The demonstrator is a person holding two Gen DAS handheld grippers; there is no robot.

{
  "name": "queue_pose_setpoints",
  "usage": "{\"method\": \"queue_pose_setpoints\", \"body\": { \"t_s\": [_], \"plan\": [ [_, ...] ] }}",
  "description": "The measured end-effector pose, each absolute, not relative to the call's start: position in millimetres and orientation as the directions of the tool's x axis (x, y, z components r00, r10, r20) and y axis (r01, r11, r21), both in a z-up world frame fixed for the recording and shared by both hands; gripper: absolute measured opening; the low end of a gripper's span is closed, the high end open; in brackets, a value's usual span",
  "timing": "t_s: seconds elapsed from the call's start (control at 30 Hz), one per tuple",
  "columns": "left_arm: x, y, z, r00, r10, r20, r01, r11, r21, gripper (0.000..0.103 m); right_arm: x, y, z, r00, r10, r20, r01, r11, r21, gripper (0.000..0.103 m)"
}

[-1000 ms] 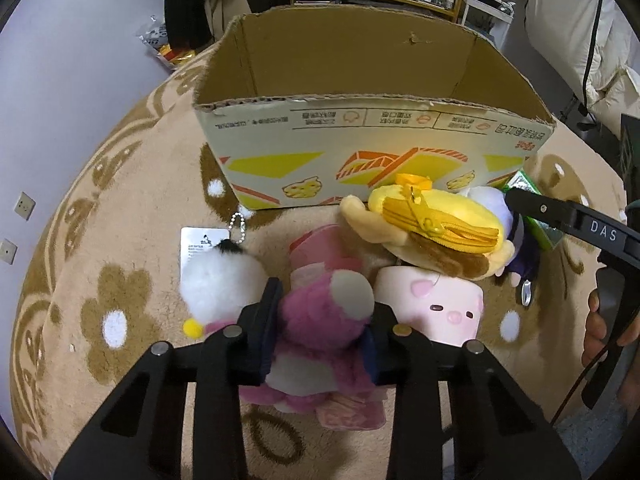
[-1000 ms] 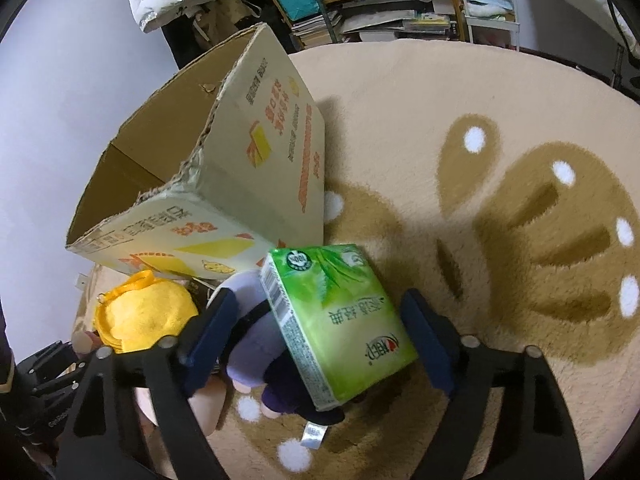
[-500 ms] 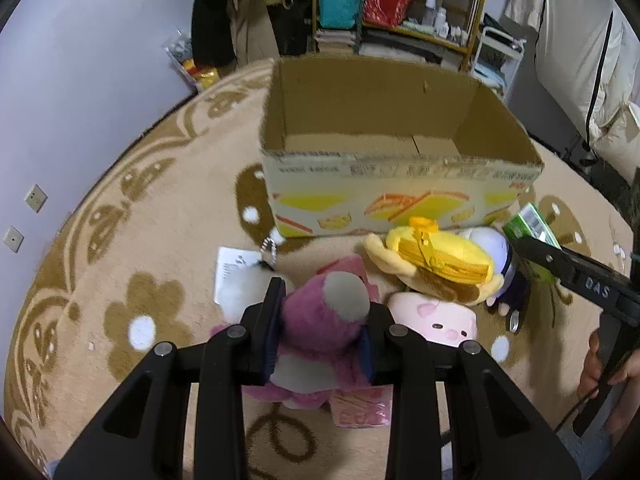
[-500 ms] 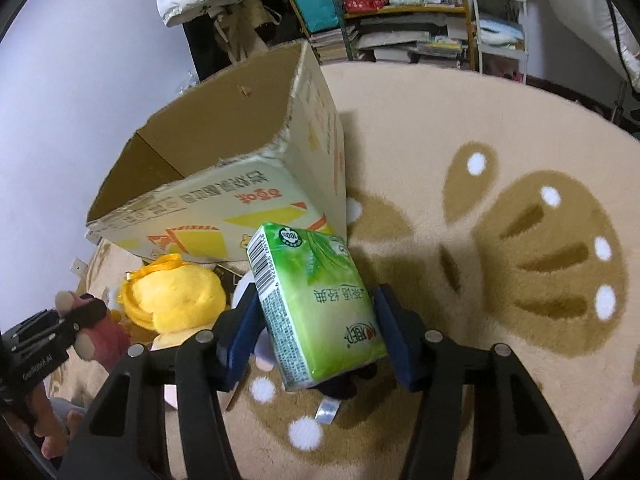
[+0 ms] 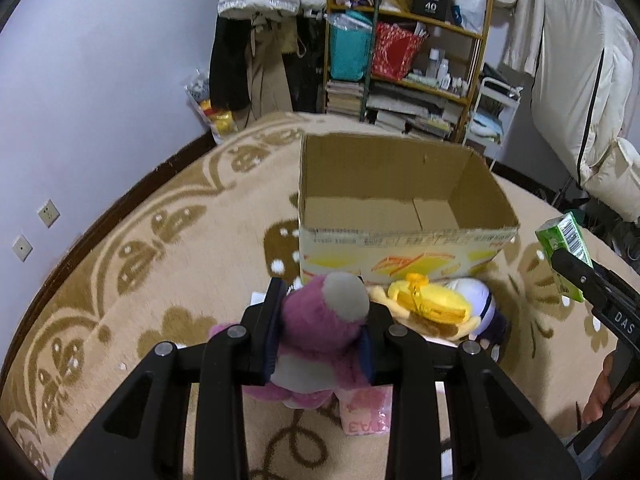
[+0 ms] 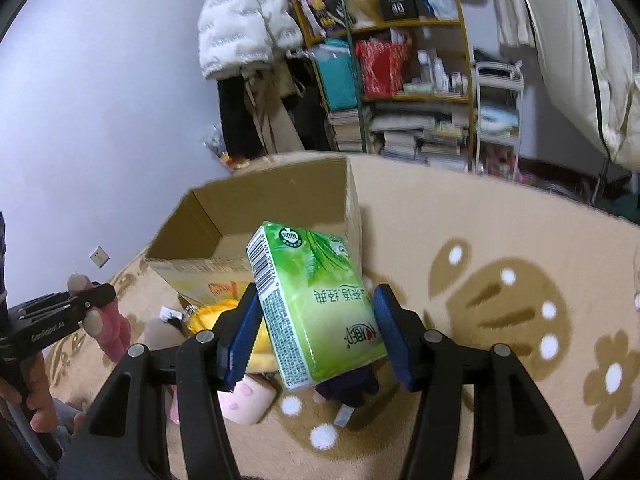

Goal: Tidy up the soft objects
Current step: 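Close the left tool on the pink bear while the right tool grasps the green carton, then carry the pink bear and green carton up over the cardboard box with both tools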

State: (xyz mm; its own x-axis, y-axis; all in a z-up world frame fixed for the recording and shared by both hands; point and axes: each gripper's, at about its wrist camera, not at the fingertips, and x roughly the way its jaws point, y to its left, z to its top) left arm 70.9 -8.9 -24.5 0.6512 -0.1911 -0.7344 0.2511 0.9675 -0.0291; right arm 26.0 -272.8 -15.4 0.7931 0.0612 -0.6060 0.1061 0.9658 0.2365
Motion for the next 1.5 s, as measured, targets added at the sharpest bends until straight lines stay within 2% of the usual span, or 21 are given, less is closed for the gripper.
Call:
{"method": "queue_pose_setpoints", "body": {
  "t_s": [0.3,0.7,1.27,1.5],
  "plan": [
    [71,-17,11,0.734,-0.209,-0.646,0.286,0.958,0.014,0.03,34,-254,9,0.84,0.045,-0.541,0.06,0.983,0.175,0.059],
    [104,-30,49,0.8,-0.23,-0.553,0.302,0.952,0.041,0.03,64,-246,18,0.852,0.039,-0.521,0.027,0.993,0.118,0.059],
    [148,-46,59,0.799,-0.349,-0.49,0.36,0.93,-0.076,0.03,113,-256,17,0.856,0.029,-0.516,0.01,0.997,0.072,0.06],
    [164,-58,35,0.773,-0.351,-0.529,0.367,0.927,-0.08,0.031,130,-265,8,0.848,0.037,-0.529,0.016,0.995,0.095,0.06]
  ]
}}
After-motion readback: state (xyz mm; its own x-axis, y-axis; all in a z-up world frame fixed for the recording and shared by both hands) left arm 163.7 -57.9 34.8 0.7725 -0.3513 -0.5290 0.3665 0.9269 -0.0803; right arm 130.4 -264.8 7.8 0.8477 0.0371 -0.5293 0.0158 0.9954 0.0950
